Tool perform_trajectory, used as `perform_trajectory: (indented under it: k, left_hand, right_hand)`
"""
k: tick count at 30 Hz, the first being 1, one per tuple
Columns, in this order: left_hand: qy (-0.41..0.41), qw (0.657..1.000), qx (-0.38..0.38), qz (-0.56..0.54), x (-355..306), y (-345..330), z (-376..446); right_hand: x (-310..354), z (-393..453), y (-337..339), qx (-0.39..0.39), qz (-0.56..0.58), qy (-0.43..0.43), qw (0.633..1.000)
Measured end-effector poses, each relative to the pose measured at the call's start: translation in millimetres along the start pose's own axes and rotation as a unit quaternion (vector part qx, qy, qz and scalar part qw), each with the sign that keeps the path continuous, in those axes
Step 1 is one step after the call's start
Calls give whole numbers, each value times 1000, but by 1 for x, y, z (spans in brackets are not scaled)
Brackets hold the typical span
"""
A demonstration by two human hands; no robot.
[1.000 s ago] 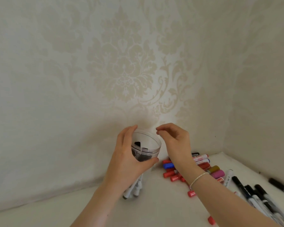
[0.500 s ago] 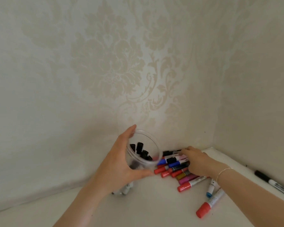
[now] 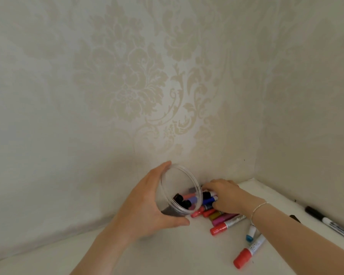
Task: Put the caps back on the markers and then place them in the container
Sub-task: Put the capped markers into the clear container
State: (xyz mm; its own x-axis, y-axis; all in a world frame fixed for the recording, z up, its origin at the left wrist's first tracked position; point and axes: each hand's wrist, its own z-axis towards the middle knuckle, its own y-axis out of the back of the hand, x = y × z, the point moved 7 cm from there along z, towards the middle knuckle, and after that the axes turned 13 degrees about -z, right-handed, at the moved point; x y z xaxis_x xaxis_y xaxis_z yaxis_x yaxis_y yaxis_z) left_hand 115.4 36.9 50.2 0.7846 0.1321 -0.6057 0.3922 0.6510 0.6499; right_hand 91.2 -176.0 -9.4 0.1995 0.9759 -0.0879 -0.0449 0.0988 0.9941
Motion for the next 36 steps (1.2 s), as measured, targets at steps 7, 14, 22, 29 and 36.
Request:
perform_trajectory:
  k: [7, 14, 22, 29, 36]
  left_hand:
    - [-5, 1000, -16, 9, 2, -1, -2]
    - [-14, 999, -41, -29, -5, -5, 4]
    - [-41, 997, -56, -42, -20, -27, 16]
    - [-44, 995, -79, -31, -25, -36, 14]
    - [-45, 993, -98, -44, -25, -34, 12]
  right_hand:
    - [-44, -5, 9, -13, 37, -104, 994]
    - [-53, -37, 5, 66, 17, -73, 995]
    - [-33, -82, -3, 176, -84, 11, 981]
    - [-20, -103, -7, 103, -205, 76, 970]
    - [5, -109, -7, 75, -171, 137, 973]
